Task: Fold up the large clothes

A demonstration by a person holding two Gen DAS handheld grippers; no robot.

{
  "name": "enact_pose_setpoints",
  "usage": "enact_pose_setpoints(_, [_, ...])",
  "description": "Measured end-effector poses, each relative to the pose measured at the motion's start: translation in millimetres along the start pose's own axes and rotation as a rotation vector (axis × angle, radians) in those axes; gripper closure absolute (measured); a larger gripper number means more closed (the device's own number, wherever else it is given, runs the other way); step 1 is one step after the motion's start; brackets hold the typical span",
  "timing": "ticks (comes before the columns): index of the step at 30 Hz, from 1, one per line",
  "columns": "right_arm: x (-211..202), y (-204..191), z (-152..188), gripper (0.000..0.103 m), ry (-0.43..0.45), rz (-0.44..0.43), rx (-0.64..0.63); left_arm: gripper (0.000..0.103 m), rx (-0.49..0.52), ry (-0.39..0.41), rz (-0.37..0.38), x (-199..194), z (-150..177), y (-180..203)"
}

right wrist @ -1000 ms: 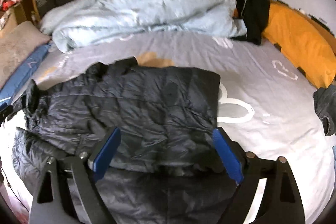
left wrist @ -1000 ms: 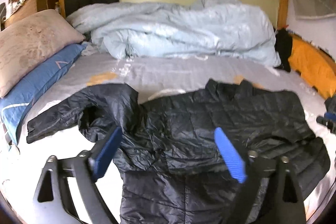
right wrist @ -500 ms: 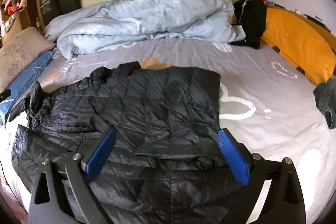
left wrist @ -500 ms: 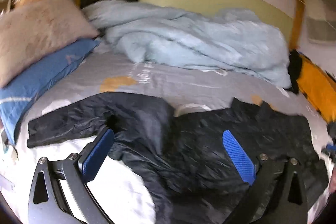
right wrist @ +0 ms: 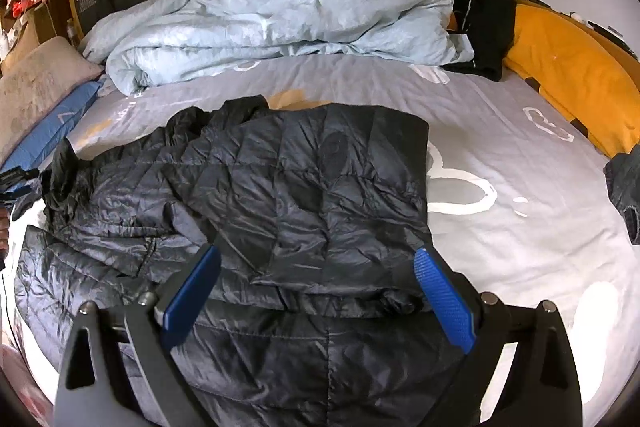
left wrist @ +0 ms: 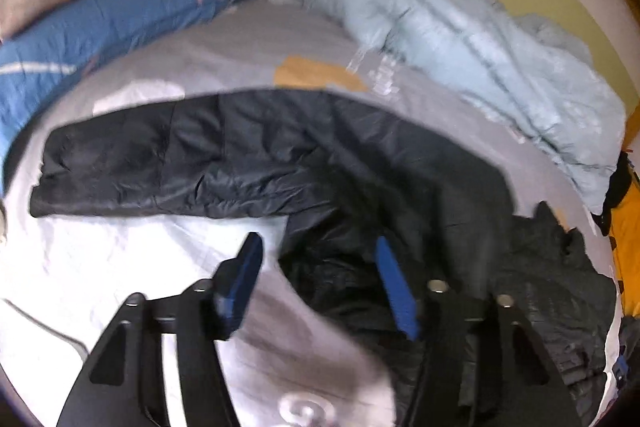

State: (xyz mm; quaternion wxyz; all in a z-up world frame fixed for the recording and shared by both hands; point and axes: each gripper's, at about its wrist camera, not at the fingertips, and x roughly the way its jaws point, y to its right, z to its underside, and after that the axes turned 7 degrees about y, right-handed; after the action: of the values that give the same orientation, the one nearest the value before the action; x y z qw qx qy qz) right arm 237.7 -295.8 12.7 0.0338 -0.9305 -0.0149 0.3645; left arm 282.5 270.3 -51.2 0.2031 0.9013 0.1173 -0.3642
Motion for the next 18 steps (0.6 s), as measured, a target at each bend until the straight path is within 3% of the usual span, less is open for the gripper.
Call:
enact_pose_setpoints(2, [2.2,-0.8,1.8,0.006,-0.008,0.005,-0.006,0.061,-0.022,-0.043,0.018,14.4,1.3,-8.2])
enact_pose_setpoints(5, [4.4,-1.2,2.3,0.006,-0.016,0.011,-0.003,0.072,-0.021,-0.06,-0.012,25.4,5.2,-12.7])
enact_pose_setpoints(7, [4.5,-1.6,1.8,0.006,-0.016,0.009,-0.001,0.101,0.003,-0.066,-0.013,28.1,9.0,-10.2])
enact_pose_setpoints(11, [2.5,-3.8,1.6,0.006,-0.014,0.011,-0.012,0.102,0.089,0.03,0.001,4.9,9.6,10.1])
enact_pose_setpoints(16, [-1.3,-1.5,-0.4,0.006,-0.007,0.012,-0.005,0.102,0.207,0.197,0.154,-68.3,18.1,67.1])
enact_pose_setpoints(18, [-3.0,-0.2,-1.8,0.006,-0.003,0.006,0.004,0.102,0.248,0.229,0.26,-99.4,30.8,92.5])
